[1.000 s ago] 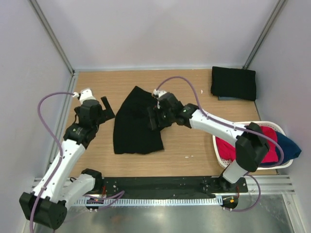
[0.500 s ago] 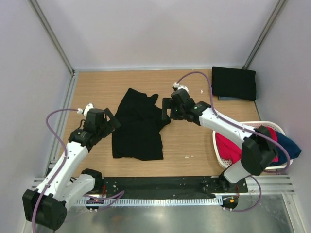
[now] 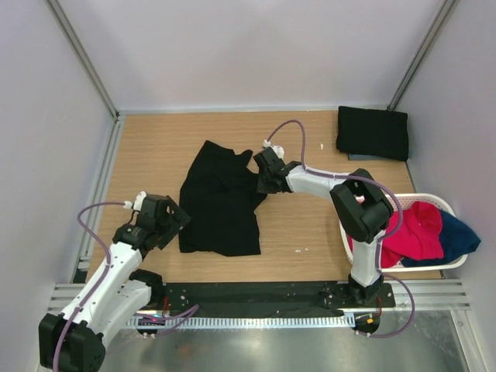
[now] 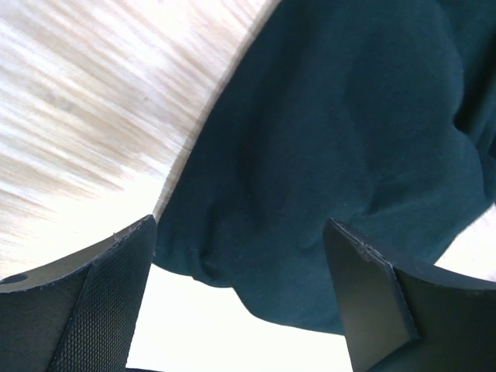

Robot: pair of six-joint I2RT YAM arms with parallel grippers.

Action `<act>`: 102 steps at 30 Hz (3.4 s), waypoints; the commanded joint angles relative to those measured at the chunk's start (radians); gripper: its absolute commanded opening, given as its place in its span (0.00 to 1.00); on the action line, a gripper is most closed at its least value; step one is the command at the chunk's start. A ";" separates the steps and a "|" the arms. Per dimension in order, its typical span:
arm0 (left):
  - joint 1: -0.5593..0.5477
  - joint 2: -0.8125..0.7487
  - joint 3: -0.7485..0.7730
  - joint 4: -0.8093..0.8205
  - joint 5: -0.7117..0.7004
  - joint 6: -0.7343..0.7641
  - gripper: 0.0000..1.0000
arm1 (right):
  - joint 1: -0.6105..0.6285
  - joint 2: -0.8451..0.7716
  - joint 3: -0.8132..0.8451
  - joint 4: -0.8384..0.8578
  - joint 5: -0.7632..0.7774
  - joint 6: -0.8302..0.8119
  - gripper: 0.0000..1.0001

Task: Fold and stack the t-shirts
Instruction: Flatten the tshirt out

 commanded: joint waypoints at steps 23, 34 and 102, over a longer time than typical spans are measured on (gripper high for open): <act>-0.110 0.199 0.411 -0.066 -0.150 0.209 1.00 | 0.173 -0.135 1.029 -0.398 -0.017 -0.481 0.01; 0.132 0.067 0.436 -0.255 -0.091 0.290 1.00 | 0.247 0.216 0.817 -0.323 -0.161 -0.326 0.49; -0.622 0.129 0.367 -0.684 -0.766 -0.604 0.01 | -0.431 -0.233 0.303 -0.107 0.067 -0.246 0.01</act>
